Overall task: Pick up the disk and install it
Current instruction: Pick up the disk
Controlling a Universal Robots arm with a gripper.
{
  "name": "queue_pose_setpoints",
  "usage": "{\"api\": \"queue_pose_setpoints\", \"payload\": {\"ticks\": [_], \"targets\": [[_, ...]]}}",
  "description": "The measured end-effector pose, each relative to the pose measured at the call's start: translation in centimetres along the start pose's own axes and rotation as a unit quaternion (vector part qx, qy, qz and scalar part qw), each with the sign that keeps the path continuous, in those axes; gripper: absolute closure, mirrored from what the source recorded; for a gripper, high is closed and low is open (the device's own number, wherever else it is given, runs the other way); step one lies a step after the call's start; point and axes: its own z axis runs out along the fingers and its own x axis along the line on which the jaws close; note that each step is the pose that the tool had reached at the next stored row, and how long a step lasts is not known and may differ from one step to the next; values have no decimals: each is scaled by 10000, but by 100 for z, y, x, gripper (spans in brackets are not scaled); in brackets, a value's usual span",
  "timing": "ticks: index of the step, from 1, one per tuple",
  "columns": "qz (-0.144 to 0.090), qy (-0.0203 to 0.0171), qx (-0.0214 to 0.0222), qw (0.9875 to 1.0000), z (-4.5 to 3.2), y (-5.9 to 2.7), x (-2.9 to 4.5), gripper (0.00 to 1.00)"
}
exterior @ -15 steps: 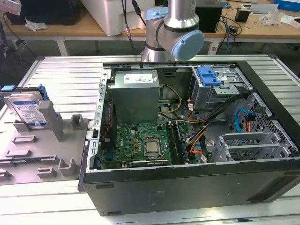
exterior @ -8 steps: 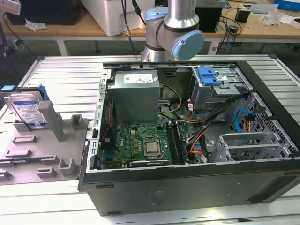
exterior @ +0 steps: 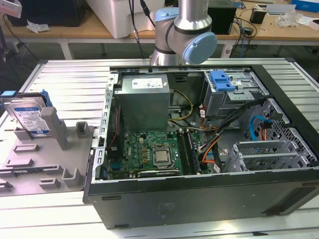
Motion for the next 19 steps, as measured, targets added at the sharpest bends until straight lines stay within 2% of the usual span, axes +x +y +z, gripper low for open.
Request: {"api": "queue_pose_setpoints", "payload": {"ticks": [19], "targets": [[-9,0,0,10000,153,-3,16,50]]}}
